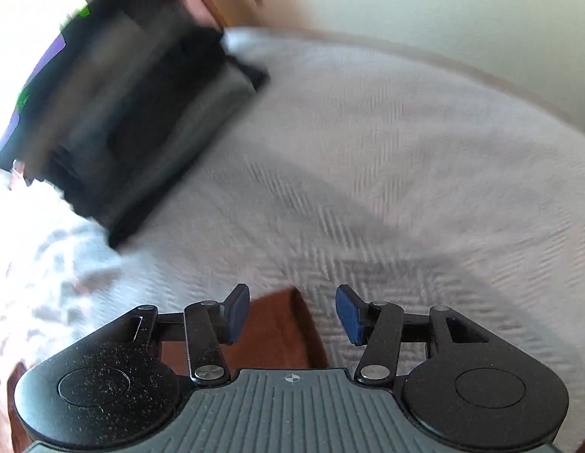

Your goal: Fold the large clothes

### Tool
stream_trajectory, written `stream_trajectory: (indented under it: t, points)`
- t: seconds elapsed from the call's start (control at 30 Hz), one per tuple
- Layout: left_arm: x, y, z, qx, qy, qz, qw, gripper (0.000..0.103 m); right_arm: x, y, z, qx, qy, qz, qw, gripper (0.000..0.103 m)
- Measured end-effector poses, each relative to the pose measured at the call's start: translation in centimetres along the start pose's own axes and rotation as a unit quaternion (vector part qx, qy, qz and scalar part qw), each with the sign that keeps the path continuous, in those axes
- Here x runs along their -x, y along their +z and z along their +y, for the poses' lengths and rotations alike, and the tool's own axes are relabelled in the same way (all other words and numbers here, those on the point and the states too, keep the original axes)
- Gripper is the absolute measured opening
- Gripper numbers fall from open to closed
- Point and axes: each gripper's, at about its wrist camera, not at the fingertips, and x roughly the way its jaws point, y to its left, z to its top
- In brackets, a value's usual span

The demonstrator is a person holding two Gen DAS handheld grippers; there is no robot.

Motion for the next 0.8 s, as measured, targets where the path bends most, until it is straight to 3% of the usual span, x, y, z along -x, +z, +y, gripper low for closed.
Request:
stream_trajectory:
  t: [0.03, 0.13, 0.23, 0.3, 0.4, 0.43, 0.53, 0.6, 0.67, 0.8]
  points:
    - [0.1, -0.1, 0.0, -0.003, 0.003, -0.002, 1.0000, 0.039, -0.6, 0.0, 0.4, 0.020, 0.001, -0.004, 1.000, 0.000]
    - [0.1, -0.6, 0.7, -0.009, 0.016, -0.005, 0.9998, 0.039, -1.4, -0.1, 1.1, 0.066, -0.042, -0.030, 0.996, 0.000]
    - [-0.2, -1.0, 2.1, -0.010, 0.038, 0.005, 0.9992, 0.039, -1.4, -0.1, 1.2, 0.054, -0.149, -0.058, 0.986, 0.002]
    - [-0.1, -1.7, 3.6, -0.018, 0.054, 0.006, 0.9983, 0.039, -0.8, 0.1, 0.9, 0.018, -0.171, -0.043, 0.984, 0.012]
    - [-0.2, -2.8, 6.8, -0.018, 0.073, 0.021, 0.9970, 0.039, 2.7, -2.0, 2.2, 0.014, -0.100, -0.051, 0.994, 0.020]
    - [-0.2, -3.2, 7.9, -0.013, 0.078, 0.025, 0.9966, 0.039, 3.5, -3.4, 3.3, 0.031, -0.077, -0.038, 0.996, 0.023]
    - [-0.3, -4.5, 11.4, 0.004, 0.084, 0.038, 0.9958, 0.040, 5.5, -9.2, 6.9, 0.083, 0.004, 0.021, 0.996, 0.045]
    - [-0.4, -5.3, 13.5, 0.015, 0.079, 0.044, 0.9958, 0.041, 5.8, -14.1, 9.0, 0.097, 0.069, 0.086, 0.989, 0.047]
    - [-0.7, -6.3, 15.8, 0.026, 0.064, 0.048, 0.9964, 0.043, 5.9, -19.9, 11.1, 0.091, 0.130, 0.161, 0.974, 0.047]
    - [-1.7, -8.1, 19.8, 0.050, 0.014, 0.058, 0.9970, 0.046, 5.1, -29.6, 13.6, 0.087, 0.178, 0.254, 0.947, 0.047]
